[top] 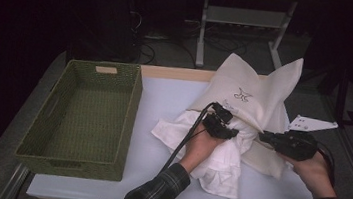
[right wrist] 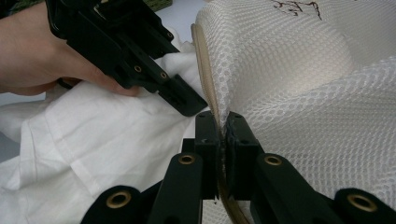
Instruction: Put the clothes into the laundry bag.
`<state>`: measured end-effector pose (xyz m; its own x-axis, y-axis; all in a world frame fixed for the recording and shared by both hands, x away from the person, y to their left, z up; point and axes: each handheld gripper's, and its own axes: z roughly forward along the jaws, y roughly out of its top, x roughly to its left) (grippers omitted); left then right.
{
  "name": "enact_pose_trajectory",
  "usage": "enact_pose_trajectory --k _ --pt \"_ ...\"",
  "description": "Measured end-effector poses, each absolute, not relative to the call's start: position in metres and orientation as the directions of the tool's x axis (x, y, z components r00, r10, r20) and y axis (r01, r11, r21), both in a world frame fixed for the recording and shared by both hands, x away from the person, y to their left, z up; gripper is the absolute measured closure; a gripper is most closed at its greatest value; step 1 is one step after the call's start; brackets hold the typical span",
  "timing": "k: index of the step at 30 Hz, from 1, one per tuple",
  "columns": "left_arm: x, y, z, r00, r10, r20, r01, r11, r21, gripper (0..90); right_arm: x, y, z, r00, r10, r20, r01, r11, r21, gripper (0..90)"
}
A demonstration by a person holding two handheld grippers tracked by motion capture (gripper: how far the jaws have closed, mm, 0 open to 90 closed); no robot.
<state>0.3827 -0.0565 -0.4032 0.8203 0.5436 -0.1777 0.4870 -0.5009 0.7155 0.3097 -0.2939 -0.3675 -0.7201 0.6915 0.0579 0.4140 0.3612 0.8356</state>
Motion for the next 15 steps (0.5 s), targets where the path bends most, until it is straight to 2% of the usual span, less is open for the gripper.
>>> enact_pose_trajectory --k 3,7,9,15 --pt "0.382 -0.053 -0.403 0.825 0.529 -0.198 0.488 -0.491 0.722 61.7 0.310 -0.295 -0.369 -0.720 0.692 0.058 0.414 0.361 0.835 84.4" --pt "0.379 -0.043 -0.398 0.838 0.498 -0.222 0.483 -0.488 0.727 46.0 0.310 -0.296 -0.370 -0.722 0.690 0.052 0.408 0.363 0.837 84.1" --pt "0.377 -0.035 -0.394 0.848 0.477 -0.232 0.475 -0.488 0.732 40.9 0.310 -0.296 -0.370 -0.721 0.691 0.051 0.409 0.365 0.836 84.1" --pt "0.374 -0.006 -0.379 0.856 0.466 -0.224 0.456 -0.475 0.753 37.3 0.311 -0.296 -0.371 -0.718 0.694 0.047 0.409 0.367 0.835 84.1"
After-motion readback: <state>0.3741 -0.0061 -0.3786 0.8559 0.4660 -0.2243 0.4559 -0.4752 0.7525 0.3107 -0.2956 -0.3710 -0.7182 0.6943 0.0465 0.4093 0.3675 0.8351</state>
